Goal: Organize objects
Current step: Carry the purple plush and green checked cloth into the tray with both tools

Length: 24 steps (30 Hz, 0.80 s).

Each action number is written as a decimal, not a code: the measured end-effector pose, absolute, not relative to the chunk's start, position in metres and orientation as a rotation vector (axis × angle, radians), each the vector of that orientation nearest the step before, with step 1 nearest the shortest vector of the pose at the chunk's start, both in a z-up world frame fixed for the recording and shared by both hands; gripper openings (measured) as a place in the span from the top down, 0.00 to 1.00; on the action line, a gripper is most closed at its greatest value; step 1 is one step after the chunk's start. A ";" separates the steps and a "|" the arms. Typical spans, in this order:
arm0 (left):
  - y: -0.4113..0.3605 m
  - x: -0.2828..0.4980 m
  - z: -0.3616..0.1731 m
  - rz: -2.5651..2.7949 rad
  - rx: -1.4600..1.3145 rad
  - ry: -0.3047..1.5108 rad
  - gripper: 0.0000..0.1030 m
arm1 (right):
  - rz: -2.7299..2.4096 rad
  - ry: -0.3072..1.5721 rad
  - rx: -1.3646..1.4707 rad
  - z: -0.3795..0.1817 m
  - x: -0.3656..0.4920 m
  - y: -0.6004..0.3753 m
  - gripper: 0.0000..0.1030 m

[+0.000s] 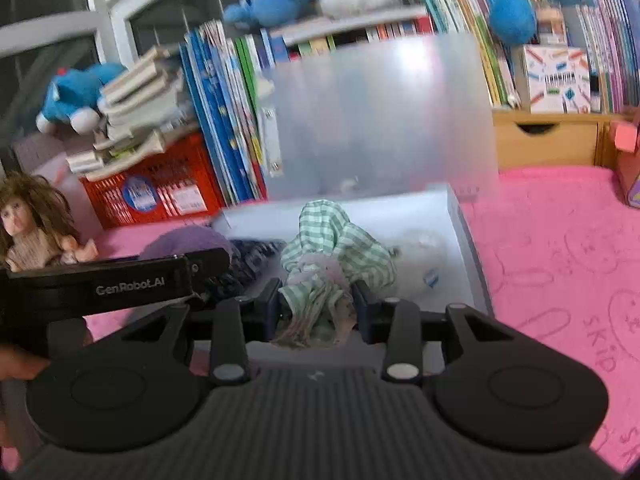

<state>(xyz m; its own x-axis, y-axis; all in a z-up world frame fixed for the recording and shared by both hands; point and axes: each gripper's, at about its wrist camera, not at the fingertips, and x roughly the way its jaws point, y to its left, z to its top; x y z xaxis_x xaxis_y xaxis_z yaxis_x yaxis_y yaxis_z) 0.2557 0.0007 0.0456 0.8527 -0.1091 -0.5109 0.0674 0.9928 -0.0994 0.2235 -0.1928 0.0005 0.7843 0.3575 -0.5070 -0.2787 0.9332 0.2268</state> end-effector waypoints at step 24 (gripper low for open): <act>0.000 0.309 0.028 -0.020 -0.077 0.726 0.27 | 0.262 0.662 0.120 -0.016 0.269 -0.194 0.59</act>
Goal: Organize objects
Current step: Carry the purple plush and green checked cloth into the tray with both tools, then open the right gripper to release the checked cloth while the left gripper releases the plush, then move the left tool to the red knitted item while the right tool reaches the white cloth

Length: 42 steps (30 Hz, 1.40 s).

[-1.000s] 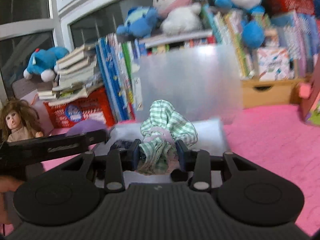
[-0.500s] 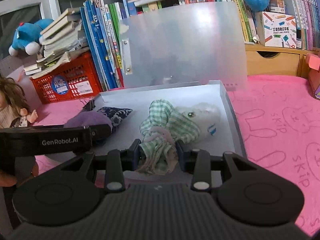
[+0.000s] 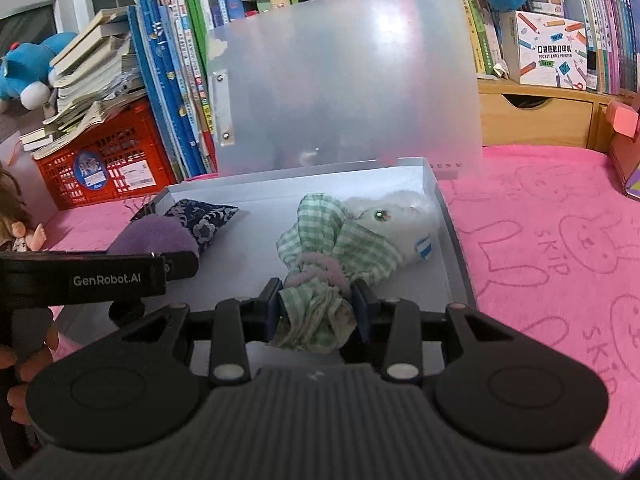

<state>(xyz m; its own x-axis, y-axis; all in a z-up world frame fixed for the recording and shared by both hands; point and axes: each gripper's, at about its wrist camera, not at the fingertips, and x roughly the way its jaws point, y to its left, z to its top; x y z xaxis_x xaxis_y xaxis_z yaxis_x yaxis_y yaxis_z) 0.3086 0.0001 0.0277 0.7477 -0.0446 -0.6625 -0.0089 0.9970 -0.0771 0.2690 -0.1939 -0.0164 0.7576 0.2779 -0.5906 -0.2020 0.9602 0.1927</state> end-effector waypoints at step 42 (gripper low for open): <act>0.014 0.148 0.064 -0.111 -0.056 0.481 0.13 | 0.291 0.466 0.063 0.004 0.126 -0.196 0.17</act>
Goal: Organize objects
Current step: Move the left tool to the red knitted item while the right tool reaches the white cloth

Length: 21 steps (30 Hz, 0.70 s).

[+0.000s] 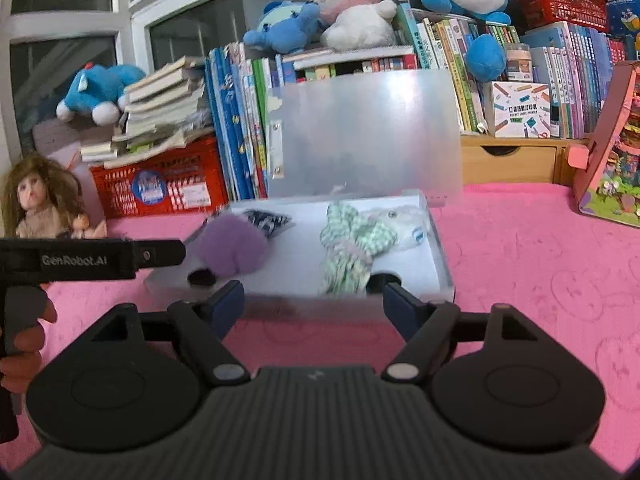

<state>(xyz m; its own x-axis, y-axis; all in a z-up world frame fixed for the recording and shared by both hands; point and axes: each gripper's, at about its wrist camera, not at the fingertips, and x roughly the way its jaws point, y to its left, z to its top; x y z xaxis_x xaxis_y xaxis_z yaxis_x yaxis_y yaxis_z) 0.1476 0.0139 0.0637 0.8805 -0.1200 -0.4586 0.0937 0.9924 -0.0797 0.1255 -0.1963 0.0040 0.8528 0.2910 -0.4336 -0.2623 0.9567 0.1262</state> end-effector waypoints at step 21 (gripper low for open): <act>0.008 0.090 0.012 -0.089 -0.017 0.491 0.06 | 0.216 0.545 -0.051 -0.029 0.100 -0.174 0.15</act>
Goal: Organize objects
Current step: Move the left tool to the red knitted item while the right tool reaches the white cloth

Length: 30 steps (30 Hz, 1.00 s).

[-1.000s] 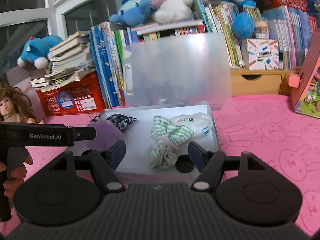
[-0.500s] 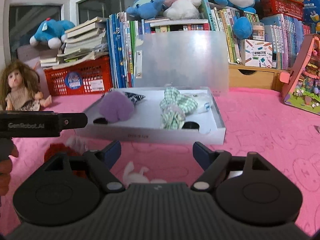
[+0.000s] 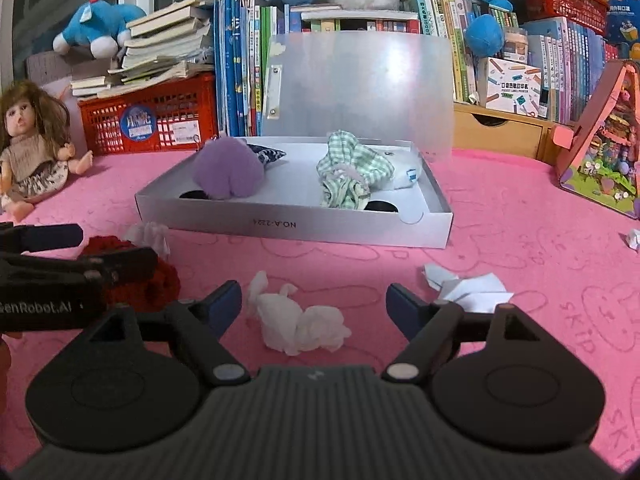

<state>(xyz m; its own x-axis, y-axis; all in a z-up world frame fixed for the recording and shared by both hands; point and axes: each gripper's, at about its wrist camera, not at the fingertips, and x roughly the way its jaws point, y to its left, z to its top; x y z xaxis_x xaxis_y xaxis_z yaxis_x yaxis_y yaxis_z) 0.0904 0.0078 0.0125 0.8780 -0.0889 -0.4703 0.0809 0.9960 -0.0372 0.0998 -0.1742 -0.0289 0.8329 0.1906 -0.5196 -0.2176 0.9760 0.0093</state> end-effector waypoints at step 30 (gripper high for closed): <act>0.004 0.085 0.011 -0.106 0.030 0.518 0.05 | 0.243 0.622 -0.028 -0.035 0.094 -0.179 0.19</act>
